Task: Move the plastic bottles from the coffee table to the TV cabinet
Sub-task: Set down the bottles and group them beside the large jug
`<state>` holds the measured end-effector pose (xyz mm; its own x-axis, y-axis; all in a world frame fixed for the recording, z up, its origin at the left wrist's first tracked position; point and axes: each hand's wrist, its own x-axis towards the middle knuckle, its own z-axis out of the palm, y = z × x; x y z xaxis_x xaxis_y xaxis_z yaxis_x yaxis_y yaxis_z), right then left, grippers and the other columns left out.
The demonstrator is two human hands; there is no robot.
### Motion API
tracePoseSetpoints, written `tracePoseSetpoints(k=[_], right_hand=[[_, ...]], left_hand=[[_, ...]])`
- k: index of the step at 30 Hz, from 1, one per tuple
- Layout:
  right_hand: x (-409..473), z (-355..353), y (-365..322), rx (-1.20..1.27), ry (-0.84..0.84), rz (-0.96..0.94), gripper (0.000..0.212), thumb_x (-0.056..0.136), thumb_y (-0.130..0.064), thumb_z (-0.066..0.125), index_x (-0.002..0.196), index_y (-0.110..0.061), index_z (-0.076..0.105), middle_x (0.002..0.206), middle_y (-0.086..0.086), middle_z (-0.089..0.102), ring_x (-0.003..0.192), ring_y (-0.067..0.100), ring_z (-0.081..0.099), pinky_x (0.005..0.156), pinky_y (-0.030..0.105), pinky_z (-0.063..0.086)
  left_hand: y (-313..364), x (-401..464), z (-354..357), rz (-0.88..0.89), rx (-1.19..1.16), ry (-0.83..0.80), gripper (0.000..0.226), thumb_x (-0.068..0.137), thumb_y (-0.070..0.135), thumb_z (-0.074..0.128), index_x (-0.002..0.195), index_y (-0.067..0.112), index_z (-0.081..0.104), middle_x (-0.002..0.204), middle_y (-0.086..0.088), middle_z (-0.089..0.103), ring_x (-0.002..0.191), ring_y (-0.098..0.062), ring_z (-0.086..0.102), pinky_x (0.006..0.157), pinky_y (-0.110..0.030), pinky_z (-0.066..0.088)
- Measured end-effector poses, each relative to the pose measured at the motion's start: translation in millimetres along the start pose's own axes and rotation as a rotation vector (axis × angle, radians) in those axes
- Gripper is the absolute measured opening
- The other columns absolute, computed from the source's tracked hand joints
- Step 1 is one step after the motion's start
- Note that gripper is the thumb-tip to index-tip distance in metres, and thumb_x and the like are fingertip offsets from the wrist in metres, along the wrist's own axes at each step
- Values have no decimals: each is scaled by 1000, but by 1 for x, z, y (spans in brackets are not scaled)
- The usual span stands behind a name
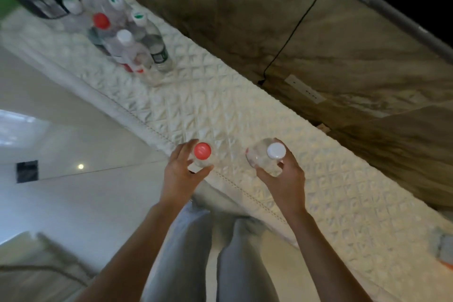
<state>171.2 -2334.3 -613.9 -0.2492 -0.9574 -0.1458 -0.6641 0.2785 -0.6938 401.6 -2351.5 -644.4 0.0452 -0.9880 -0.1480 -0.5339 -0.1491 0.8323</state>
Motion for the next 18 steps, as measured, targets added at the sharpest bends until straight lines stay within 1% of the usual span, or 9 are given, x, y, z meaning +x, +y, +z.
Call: tracePoseSetpoints(k=[2, 3, 6, 9, 11, 14, 18], right_hand=[[8, 15, -17, -4, -18, -19, 72, 67, -29, 83, 130, -18, 50, 124, 1, 61, 112, 11, 55, 94, 36, 51], [12, 22, -25, -10, -30, -44, 72, 67, -30, 82, 130, -18, 50, 124, 0, 61, 111, 8, 54, 94, 34, 51], [26, 41, -45, 4, -71, -78, 72, 68, -36, 81, 131, -21, 49, 124, -3, 61, 109, 3, 53, 93, 25, 48], [42, 57, -64, 5, -100, -108, 72, 67, -38, 81, 129, -22, 50, 122, -7, 61, 110, 3, 54, 92, 21, 46], [55, 67, -73, 7, -123, -133, 71, 67, -37, 82, 129, -21, 51, 123, -7, 61, 110, 6, 56, 92, 25, 48], [76, 81, -86, 2, -160, -151, 73, 67, -36, 82, 130, -22, 51, 123, -5, 62, 110, 9, 57, 93, 33, 50], [109, 98, -104, -9, -227, -176, 73, 67, -42, 79, 131, -20, 51, 127, -3, 60, 116, 11, 55, 96, 39, 49]], left_hand=[[-11, 10, -20, 2, 14, 37, 68, 64, 16, 86, 124, 11, 55, 120, -8, 58, 106, -21, 60, 83, -27, 55], [-15, 14, -29, 1, 21, 48, 68, 64, 17, 86, 125, 11, 55, 120, -8, 58, 106, -21, 59, 84, -28, 55], [-25, 25, -48, -19, 52, 76, 68, 65, 20, 85, 125, 14, 53, 120, -6, 57, 104, -22, 59, 84, -35, 56], [-33, 34, -60, -33, 89, 100, 69, 66, 24, 85, 126, 14, 53, 121, -6, 57, 106, -24, 57, 85, -43, 54], [-36, 40, -65, -46, 87, 119, 70, 66, 24, 84, 128, 14, 52, 122, -5, 57, 107, -23, 57, 87, -43, 53], [-35, 50, -69, -74, 93, 149, 70, 66, 24, 84, 128, 13, 52, 123, -6, 57, 106, -23, 57, 88, -37, 52], [-41, 70, -69, -99, 91, 171, 73, 65, 23, 84, 129, 10, 52, 125, -7, 56, 105, -25, 58, 87, -43, 53]])
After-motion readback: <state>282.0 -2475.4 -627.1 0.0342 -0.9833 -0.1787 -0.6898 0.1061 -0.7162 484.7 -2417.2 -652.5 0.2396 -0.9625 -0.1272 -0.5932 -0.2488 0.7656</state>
